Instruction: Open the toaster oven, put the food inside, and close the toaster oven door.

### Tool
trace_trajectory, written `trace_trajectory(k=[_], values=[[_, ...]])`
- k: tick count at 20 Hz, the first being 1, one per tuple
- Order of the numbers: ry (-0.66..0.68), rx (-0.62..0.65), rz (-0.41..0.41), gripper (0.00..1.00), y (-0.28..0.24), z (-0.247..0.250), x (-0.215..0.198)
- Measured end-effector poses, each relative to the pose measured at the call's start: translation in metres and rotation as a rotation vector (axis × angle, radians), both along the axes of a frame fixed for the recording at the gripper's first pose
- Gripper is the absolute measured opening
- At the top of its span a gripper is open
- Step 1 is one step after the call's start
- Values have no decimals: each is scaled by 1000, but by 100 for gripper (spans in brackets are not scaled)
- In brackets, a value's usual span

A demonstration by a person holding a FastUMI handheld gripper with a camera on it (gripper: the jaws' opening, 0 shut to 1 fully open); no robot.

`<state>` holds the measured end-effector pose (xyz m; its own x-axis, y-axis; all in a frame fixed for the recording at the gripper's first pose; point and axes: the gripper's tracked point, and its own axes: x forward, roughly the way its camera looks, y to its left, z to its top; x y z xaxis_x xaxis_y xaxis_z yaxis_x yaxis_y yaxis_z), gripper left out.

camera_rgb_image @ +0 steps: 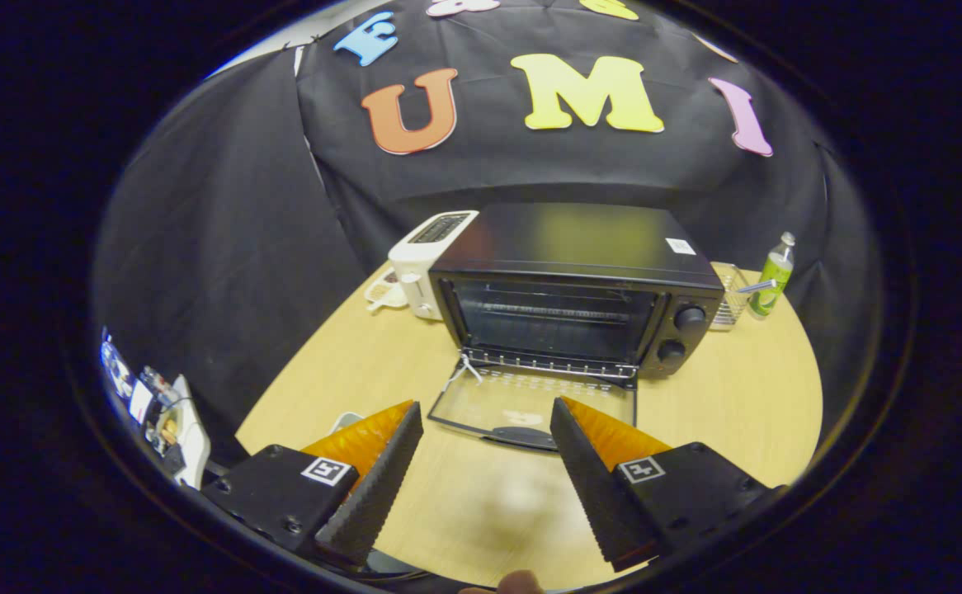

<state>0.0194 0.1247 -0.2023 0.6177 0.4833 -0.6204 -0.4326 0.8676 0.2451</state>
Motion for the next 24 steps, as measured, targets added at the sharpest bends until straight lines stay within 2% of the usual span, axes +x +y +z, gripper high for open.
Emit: trace_trajectory(k=[4, 9, 13, 20, 22, 24], values=[[195, 165, 75, 100, 28, 12, -34], [370, 236, 138, 100, 55, -7, -66], [507, 284, 145, 100, 79, -37, -86], [716, 302, 88, 98, 117, -96, -94], [758, 316, 88, 94, 124, -105, -96], [782, 307, 99, 85, 126, -111, -97]])
